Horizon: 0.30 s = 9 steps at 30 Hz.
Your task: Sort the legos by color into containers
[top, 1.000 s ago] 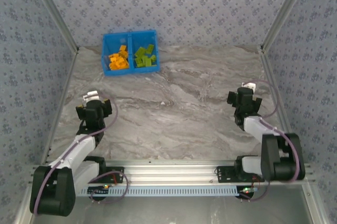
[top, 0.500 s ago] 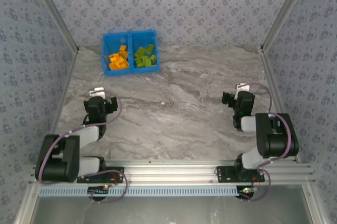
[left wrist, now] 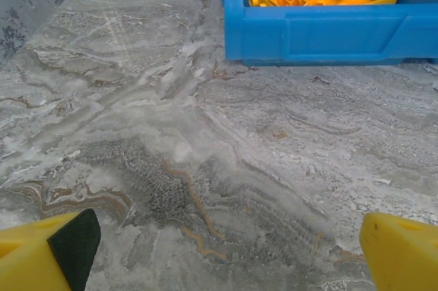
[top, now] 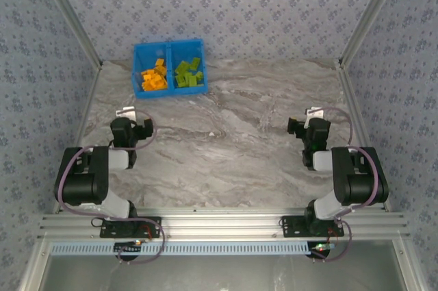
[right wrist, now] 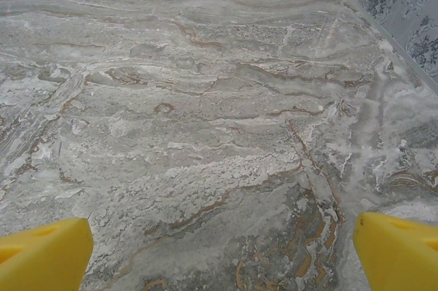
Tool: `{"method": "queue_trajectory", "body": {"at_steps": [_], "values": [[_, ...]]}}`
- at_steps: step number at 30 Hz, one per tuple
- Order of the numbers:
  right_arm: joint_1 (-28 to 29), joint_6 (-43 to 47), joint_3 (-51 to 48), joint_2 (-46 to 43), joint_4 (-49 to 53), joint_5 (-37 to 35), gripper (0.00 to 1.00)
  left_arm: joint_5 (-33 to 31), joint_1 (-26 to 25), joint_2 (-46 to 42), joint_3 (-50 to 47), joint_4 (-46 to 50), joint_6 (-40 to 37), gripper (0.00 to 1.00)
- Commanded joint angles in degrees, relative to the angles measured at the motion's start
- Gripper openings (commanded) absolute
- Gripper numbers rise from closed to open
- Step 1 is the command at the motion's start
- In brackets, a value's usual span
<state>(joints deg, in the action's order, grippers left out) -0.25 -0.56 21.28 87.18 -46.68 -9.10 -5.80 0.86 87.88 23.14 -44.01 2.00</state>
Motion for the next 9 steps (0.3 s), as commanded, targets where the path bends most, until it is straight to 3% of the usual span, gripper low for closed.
{"method": "queue_trajectory", "body": {"at_steps": [1,9], "values": [[-0.3,0.7,0.4,-0.2,-1.1,0.6,1.0,1.4,0.1,-0.1,0.4,-2.7,0.2,0.99],[-0.4,0.7,0.1,-0.2,-1.5,0.7,1.0,1.5,0.1,0.0,0.3,-2.7,0.2,0.99]]}}
